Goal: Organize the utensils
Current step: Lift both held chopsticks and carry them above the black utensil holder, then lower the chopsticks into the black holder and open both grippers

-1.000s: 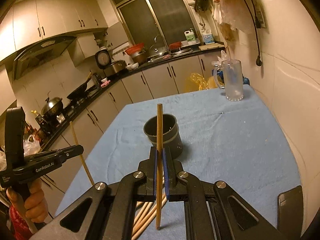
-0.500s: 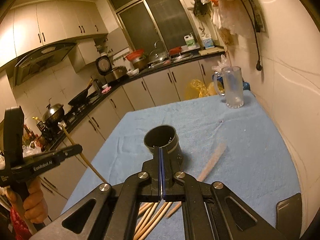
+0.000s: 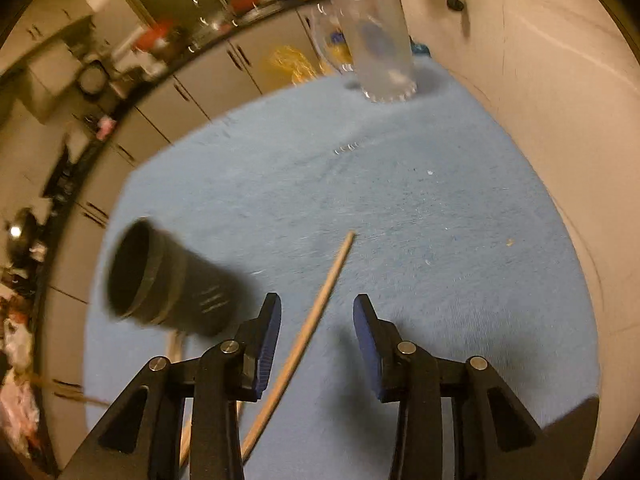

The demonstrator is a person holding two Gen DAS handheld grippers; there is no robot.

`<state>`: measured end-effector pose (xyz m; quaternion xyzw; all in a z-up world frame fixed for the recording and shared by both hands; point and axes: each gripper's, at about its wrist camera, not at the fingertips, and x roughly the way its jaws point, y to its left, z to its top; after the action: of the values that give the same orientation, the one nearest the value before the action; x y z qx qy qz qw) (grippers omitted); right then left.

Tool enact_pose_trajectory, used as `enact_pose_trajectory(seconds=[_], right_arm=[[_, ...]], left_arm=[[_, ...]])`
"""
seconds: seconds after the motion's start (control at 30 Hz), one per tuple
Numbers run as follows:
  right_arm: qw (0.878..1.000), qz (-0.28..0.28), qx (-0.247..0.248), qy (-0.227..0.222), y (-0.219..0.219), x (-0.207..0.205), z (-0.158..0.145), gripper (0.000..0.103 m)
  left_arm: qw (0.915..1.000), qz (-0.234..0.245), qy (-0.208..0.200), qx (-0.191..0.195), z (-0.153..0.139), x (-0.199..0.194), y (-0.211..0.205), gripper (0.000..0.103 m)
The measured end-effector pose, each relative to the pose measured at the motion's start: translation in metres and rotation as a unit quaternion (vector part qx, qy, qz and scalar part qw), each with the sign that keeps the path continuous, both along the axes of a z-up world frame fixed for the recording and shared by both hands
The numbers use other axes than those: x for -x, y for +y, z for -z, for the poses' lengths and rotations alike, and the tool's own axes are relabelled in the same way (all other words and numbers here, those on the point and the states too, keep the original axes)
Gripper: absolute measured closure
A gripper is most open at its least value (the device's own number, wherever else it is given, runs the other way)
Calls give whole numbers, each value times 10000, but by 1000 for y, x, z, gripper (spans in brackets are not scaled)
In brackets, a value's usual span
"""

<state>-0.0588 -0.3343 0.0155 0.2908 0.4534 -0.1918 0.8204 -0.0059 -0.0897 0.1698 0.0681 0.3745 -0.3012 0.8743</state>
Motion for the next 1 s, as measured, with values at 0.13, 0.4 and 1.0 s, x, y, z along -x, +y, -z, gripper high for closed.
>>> enact_pose_trajectory(seconds=[0.13,0.4,1.0], right_arm=[[9985,-65,208,511,2,-30,22,85],[9963,-110,453,721,7,-42,34,97],[9789,-42,1060,-1746,50,73,-96,97]], left_arm=[[10000,30,31,14,0,-7,1,97],[10000,71,56,21,0,-14,-1,97],[9997,92,-190,85,-27,-2,-7,97]])
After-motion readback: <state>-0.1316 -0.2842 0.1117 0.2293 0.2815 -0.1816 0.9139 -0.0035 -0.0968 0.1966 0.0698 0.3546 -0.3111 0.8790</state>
